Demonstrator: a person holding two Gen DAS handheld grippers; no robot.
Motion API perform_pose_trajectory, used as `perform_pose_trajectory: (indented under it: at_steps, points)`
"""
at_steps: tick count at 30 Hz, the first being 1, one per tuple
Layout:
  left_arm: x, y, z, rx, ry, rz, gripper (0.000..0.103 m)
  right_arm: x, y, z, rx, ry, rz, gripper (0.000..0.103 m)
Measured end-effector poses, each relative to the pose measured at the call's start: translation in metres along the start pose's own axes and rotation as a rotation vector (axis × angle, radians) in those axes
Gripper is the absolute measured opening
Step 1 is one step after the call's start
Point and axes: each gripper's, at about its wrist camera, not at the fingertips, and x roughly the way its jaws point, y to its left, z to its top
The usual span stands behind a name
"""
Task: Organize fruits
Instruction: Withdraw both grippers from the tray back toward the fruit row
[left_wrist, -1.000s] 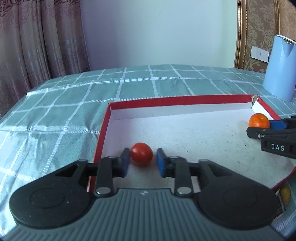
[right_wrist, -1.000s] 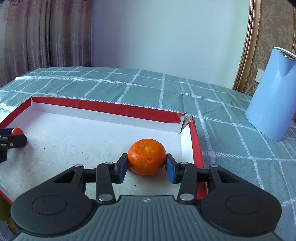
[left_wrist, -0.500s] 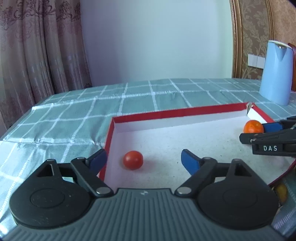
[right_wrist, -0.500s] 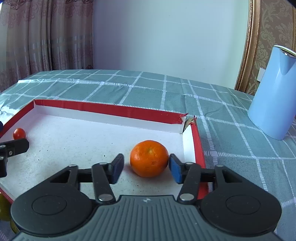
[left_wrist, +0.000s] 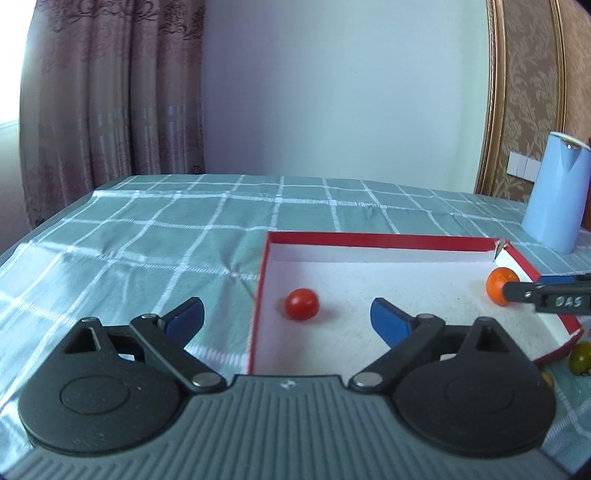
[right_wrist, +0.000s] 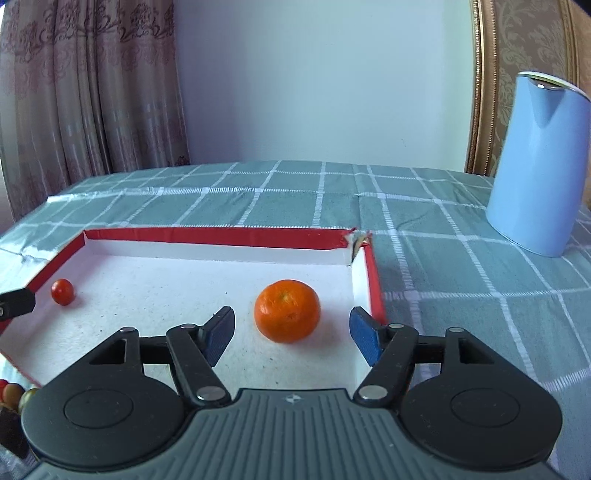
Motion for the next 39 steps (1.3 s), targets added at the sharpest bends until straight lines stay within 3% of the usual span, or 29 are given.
perform_pose_trajectory:
  at_steps: [6,12,18,25,30,34,39]
  points:
    - [-0.02,0.02,-0.005,-0.09,-0.024,-0.018,0.098,-0.044,-0.023,-0.014,0.078,-0.033,0.026,0.068]
    - [-0.023,0.029,-0.004,-0.145,-0.019,-0.042,0.098,-0.084,-0.052,-0.058,0.125,-0.043,-0.003,0.068]
    - [-0.025,0.024,-0.005,-0.111,-0.028,-0.027,0.099,-0.076,-0.052,-0.063,0.106,0.008,0.01,0.068]
    - [-0.022,0.025,-0.005,-0.12,-0.014,-0.022,0.101,-0.061,-0.028,-0.062,-0.005,0.063,0.011,0.068]
    - [-0.02,0.022,-0.006,-0.101,-0.009,-0.012,0.101,-0.056,-0.023,-0.061,-0.03,0.072,0.016,0.059]
    - [-0.018,0.02,-0.007,-0.087,0.0,-0.002,0.102,-0.06,-0.02,-0.063,-0.043,0.065,0.042,0.039]
    - [-0.024,0.017,-0.015,-0.062,0.007,0.001,0.103,-0.063,-0.016,-0.065,-0.058,0.063,0.048,0.033]
